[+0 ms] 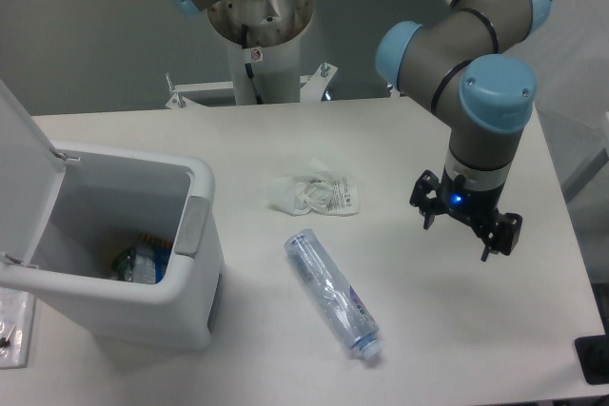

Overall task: Place the trash in the trash can
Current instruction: 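Move the gripper over the crumpled white tissue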

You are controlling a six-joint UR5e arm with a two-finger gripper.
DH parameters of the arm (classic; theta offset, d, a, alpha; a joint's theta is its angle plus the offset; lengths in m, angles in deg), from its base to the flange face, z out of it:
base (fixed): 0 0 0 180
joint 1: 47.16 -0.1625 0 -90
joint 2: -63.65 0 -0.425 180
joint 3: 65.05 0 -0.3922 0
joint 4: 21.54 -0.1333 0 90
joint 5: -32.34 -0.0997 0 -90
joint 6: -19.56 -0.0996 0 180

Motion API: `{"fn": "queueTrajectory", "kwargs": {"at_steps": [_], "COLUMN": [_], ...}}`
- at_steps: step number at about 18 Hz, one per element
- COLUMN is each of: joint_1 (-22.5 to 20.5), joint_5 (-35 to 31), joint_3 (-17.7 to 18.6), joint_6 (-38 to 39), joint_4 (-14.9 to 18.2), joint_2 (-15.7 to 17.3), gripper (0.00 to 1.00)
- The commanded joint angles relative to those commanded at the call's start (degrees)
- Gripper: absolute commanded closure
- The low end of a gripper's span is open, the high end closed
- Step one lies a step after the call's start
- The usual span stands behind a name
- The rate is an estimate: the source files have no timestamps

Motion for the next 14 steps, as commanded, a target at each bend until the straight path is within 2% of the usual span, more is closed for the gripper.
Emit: {"fn": "queueTrajectory", "kwargs": {"at_steps": [8, 12, 14], "joint_1": [1.67, 4.74, 5.80], "joint_5": [-0.09, 0.44, 0.44], "joint_3": [7.46, 14.22, 16.34], "joint_6": [0.79, 0.79, 0.70], "joint_4": [-0.97, -1.32, -1.14], "joint_2": [4.57, 7.90, 9.23], "gripper": [0.00, 0.00, 0.00]}}
